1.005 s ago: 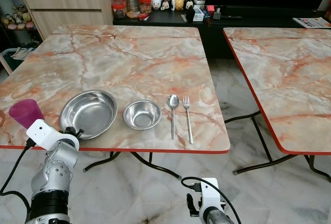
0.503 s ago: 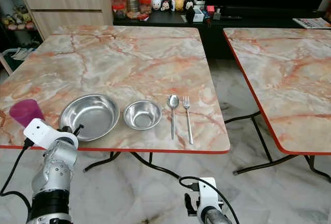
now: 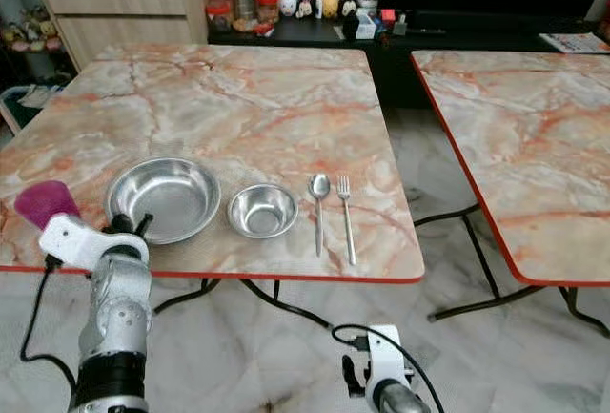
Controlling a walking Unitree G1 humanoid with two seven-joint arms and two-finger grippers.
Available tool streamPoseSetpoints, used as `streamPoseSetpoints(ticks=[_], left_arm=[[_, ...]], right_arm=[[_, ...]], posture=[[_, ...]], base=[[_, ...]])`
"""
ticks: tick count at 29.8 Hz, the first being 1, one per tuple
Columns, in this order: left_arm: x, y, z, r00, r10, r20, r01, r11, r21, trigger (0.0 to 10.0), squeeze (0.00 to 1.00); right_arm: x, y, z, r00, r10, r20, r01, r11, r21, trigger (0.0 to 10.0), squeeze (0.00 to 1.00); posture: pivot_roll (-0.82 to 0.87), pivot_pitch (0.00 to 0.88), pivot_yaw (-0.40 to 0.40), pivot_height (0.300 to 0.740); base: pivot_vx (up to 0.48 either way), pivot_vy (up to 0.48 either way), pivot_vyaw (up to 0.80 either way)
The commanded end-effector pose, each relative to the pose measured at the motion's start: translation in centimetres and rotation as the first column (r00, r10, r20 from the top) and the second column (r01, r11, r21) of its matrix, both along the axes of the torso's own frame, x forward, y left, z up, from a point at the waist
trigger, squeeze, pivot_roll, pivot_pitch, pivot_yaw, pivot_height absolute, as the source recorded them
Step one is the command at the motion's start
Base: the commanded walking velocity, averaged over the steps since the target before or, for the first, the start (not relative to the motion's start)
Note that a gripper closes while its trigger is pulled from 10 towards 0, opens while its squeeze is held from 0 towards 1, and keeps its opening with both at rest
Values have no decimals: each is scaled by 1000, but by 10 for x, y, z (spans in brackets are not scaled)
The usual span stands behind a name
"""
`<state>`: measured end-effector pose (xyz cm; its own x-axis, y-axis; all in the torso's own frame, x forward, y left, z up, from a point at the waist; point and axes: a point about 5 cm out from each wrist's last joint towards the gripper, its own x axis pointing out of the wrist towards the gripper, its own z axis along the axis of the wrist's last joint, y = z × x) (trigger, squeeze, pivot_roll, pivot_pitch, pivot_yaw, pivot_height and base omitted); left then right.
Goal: Setting the table
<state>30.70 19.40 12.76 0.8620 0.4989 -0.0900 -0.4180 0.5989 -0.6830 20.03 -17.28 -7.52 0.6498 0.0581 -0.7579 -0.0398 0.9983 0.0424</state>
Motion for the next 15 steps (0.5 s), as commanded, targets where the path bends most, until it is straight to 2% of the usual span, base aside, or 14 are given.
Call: streamPoseSetpoints(ticks=[1,4,9,15], left_arm=[[5,-11,22,994,-35,103,27,997,72,10000,0],[9,-20,31,982,-93,167,74,990,118,10000,0],[11,-23,40,975,-147,167,94,953,286,10000,0],[10,-7,43,978,-102,184,43,954,297,10000,0]], right_arm=[[1,-1,1,1000,6,-4,-6,1000,-3,10000,0],[2,-1,1,1000,4,4,-4,1000,-2,10000,0],[4,-1,3,1000,-6,22,6,1000,11,10000,0],[5,-3,3,1000,-8,22,8,1000,10,10000,0]], posture=[[99,0,-45,732],[91,0,-44,732],[83,0,-42,732],[86,0,-43,732]], base=[[0,0,0],[0,0,0],[0,0,0],[0,0,0]])
